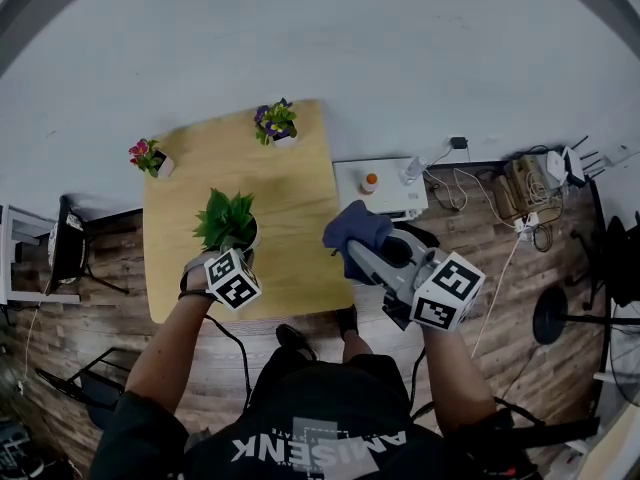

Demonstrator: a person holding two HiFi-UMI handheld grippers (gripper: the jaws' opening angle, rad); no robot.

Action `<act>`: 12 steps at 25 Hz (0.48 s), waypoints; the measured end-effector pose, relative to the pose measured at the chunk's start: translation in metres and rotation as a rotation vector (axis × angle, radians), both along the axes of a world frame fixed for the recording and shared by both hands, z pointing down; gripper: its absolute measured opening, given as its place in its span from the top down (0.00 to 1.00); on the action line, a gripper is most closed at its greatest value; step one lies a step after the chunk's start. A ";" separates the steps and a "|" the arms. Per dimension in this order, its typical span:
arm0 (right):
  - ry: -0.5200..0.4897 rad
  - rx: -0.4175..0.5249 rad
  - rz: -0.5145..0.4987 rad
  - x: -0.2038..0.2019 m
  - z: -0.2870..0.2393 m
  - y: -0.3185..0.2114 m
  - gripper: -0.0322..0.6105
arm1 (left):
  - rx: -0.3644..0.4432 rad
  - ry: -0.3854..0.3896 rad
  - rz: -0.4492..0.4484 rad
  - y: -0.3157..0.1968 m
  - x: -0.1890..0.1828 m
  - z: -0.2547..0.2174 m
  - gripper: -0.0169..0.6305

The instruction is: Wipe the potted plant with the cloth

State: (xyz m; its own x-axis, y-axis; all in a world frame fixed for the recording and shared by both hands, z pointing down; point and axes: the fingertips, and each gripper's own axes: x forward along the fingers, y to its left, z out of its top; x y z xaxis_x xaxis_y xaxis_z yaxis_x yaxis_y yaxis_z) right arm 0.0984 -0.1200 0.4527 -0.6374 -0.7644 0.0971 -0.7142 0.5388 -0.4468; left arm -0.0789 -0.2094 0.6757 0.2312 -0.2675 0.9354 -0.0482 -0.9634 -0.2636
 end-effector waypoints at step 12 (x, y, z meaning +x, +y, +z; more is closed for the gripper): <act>0.018 0.039 -0.041 -0.009 -0.016 -0.002 0.87 | -0.018 0.195 -0.087 0.024 0.002 -0.048 0.81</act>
